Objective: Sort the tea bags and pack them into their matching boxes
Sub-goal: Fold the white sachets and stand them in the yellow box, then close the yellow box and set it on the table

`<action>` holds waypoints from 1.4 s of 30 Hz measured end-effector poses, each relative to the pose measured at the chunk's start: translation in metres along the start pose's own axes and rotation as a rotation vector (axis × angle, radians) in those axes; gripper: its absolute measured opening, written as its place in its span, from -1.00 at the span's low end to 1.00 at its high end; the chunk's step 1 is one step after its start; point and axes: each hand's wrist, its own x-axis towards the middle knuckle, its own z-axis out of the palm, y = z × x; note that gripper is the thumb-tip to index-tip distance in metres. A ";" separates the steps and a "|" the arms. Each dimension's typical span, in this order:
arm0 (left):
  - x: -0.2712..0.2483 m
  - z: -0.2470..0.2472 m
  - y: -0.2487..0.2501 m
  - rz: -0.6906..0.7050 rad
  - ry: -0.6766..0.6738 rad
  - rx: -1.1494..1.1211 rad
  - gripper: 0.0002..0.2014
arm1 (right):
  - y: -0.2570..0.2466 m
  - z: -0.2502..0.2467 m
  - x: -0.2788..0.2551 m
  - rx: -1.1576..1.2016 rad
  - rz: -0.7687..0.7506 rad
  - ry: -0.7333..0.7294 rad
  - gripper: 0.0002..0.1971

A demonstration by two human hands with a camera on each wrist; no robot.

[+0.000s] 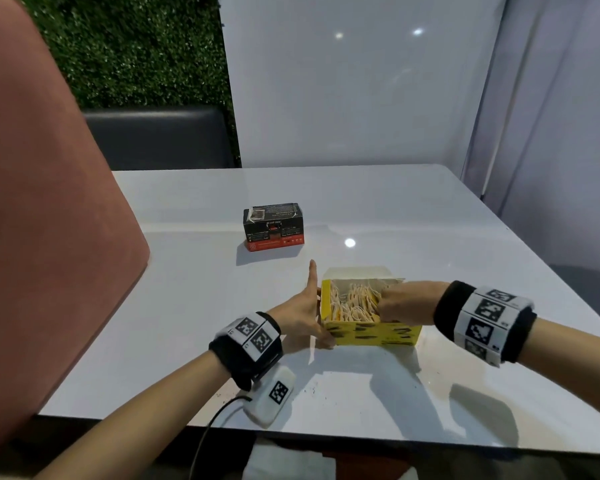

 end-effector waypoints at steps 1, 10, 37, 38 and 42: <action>0.000 0.000 0.000 -0.003 0.005 0.001 0.34 | 0.001 0.002 0.003 0.027 0.001 0.002 -0.73; 0.006 0.002 -0.007 0.001 0.025 0.042 0.35 | 0.008 0.005 -0.001 0.322 -0.011 0.141 -0.68; -0.043 -0.031 -0.057 0.118 0.034 0.072 -0.39 | 0.008 0.010 0.013 0.941 0.302 0.617 -0.91; -0.042 -0.032 -0.057 0.115 0.031 0.073 -0.39 | 0.014 0.008 0.015 1.068 0.370 0.689 -0.95; -0.040 -0.034 -0.059 0.098 0.036 0.070 -0.35 | 0.031 0.009 0.038 1.648 0.427 0.409 -0.66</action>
